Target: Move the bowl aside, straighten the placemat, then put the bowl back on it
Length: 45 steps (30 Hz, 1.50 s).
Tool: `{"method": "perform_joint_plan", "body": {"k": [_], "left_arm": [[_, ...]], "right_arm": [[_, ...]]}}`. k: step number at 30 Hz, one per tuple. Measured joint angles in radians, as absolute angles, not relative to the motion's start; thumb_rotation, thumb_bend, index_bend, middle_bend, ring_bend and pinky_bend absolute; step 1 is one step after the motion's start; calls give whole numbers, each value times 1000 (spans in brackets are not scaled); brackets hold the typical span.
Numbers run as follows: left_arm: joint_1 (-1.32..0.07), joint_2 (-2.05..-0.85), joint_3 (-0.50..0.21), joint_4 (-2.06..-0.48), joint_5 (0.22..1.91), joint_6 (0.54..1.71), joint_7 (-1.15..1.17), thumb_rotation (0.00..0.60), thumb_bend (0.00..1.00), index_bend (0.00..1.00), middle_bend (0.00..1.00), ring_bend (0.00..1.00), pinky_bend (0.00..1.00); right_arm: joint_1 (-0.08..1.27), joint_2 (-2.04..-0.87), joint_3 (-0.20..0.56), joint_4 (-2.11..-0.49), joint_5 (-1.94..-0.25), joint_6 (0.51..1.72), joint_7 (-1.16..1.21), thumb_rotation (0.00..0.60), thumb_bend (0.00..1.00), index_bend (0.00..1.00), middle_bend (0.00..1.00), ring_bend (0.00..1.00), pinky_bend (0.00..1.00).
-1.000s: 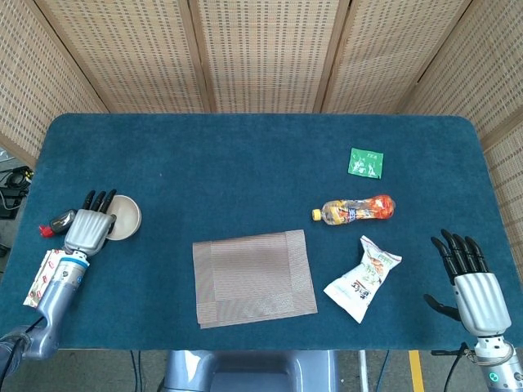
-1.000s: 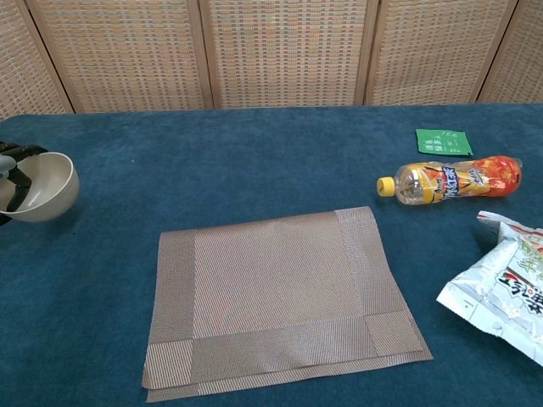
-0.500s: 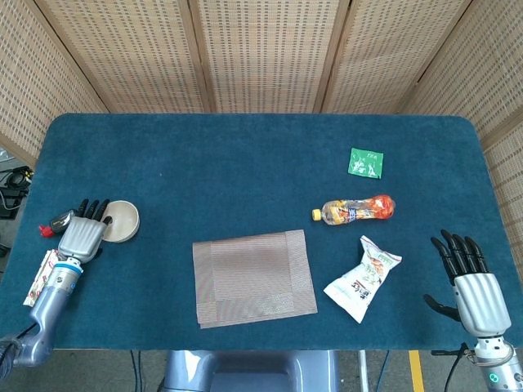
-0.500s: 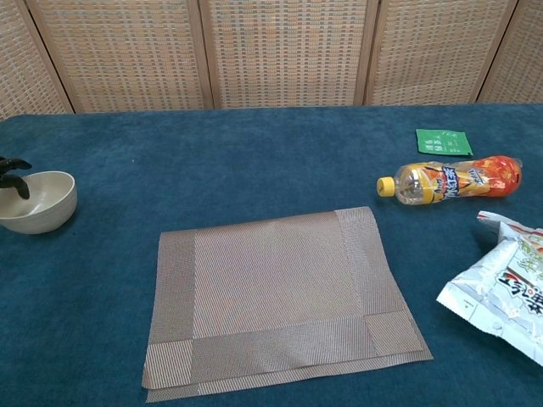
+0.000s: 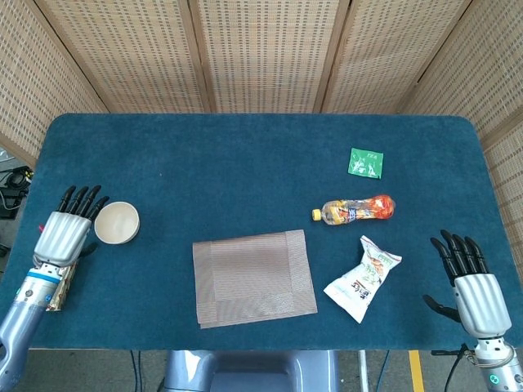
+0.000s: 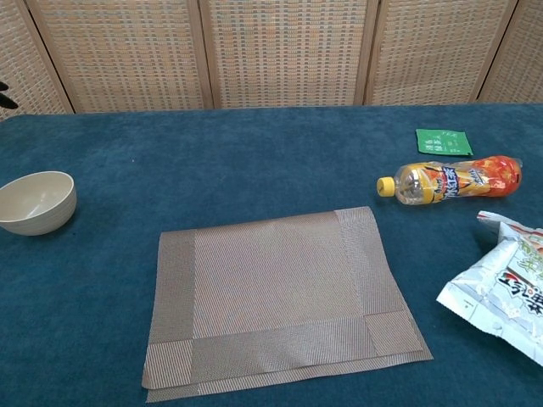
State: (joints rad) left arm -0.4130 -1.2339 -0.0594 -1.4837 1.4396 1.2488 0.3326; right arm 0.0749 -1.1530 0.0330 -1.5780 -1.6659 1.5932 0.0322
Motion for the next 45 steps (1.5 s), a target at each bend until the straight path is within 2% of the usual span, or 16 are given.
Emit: {"method": "perform_joint_plan", "body": {"k": [5, 9, 12, 21, 27, 36, 45], "left_arm": [[-408, -1254, -30, -1560, 1542, 1286, 360, 600, 186, 239, 0, 0, 0], [-408, -1321, 5, -1604, 1599, 1288, 425, 600, 192, 344, 0, 0, 0], [-410, -1377, 32, -1617, 1624, 1270, 473, 600, 199, 380, 0, 0, 0], [-406, -1560, 85, -1580, 1633, 1185, 591, 600, 222, 368, 0, 0, 0], [-399, -1639, 114, -1550, 1635, 1150, 636, 600, 223, 371, 0, 0, 0], [-385, -1698, 144, -1531, 1646, 1130, 678, 600, 224, 400, 0, 0, 0], [-376, -1686, 153, -1549, 1659, 1144, 685, 600, 223, 399, 0, 0, 0]], "right_arm": [[72, -1151, 34, -1579, -1668, 1602, 35, 600, 49, 0, 0, 0, 0], [70, -1148, 36, -1579, -1666, 1607, 44, 600, 49, 0, 0, 0, 0], [69, -1146, 37, -1579, -1666, 1609, 48, 600, 49, 0, 0, 0, 0], [68, -1139, 38, -1580, -1665, 1612, 67, 600, 49, 0, 0, 0, 0], [68, -1136, 37, -1581, -1669, 1613, 73, 600, 49, 0, 0, 0, 0], [66, -1131, 38, -1582, -1669, 1619, 87, 600, 49, 0, 0, 0, 0], [65, -1129, 39, -1582, -1668, 1620, 93, 600, 49, 0, 0, 0, 0]]}}
